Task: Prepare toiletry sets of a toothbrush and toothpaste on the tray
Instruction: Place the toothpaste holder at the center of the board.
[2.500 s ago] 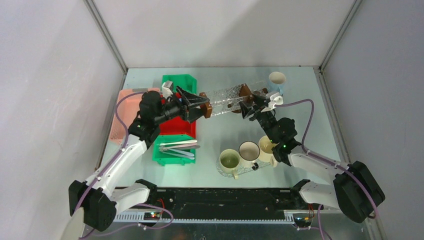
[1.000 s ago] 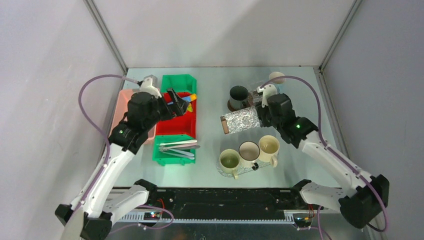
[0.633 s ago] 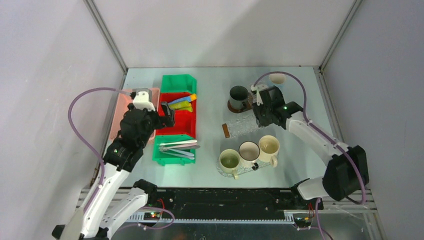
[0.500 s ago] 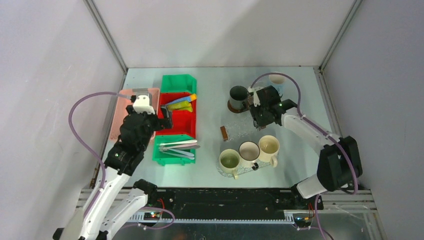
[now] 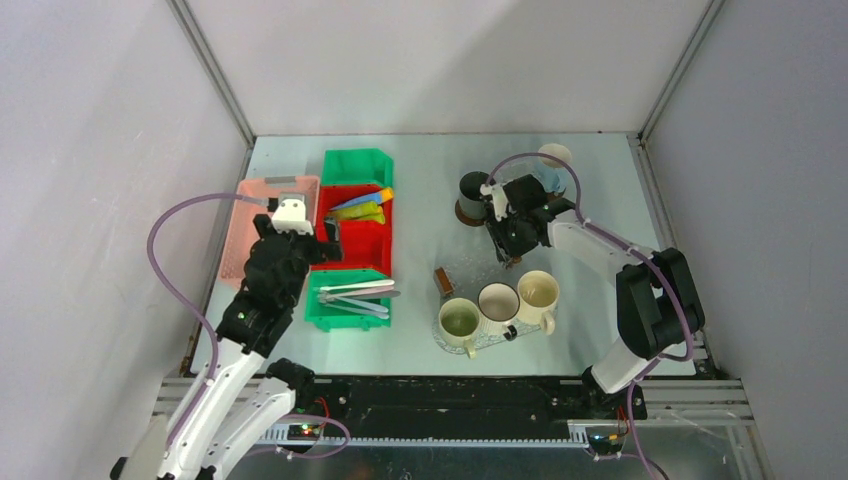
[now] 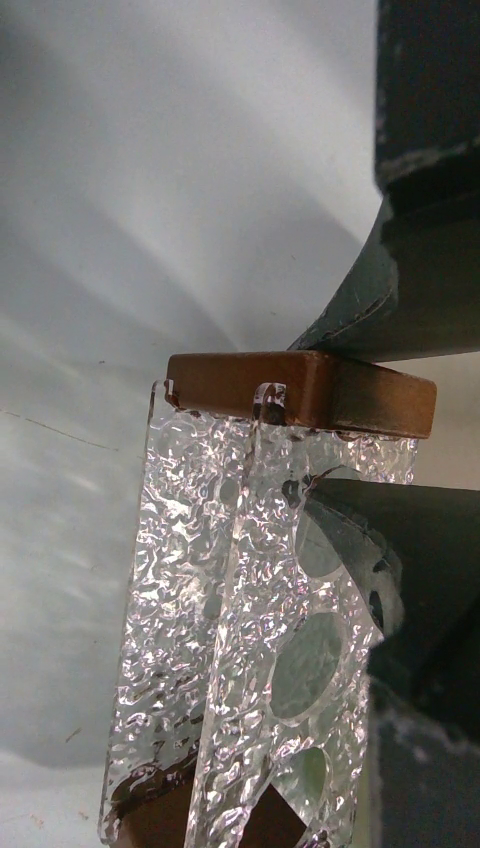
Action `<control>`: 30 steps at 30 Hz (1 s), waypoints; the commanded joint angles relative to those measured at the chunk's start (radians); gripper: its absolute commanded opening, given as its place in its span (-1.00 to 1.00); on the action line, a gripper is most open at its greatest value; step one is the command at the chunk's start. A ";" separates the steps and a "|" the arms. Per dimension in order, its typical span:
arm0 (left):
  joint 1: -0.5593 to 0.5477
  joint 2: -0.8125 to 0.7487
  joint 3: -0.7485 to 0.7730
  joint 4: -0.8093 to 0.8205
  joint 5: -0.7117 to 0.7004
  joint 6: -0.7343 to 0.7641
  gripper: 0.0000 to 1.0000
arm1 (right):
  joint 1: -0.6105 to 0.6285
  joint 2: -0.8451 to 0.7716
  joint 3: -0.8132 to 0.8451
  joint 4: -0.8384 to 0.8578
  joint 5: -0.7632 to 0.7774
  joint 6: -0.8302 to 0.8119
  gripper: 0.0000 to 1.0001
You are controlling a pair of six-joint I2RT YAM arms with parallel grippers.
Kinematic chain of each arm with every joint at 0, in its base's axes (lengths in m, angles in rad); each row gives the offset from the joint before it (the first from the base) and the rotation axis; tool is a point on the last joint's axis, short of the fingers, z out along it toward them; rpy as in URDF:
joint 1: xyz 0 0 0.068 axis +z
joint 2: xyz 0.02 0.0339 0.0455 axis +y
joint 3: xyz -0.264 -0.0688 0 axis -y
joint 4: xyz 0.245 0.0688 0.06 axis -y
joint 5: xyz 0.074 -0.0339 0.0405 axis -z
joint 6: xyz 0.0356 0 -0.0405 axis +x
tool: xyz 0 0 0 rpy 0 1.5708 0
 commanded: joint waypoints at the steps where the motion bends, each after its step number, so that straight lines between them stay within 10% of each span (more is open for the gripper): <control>1: 0.005 -0.020 0.002 0.067 -0.033 0.044 0.99 | -0.009 0.015 0.017 0.001 -0.033 -0.066 -0.82; 30: 0.005 0.003 -0.003 0.076 -0.041 0.047 0.99 | -0.016 -0.027 0.086 -0.133 -0.008 0.035 0.27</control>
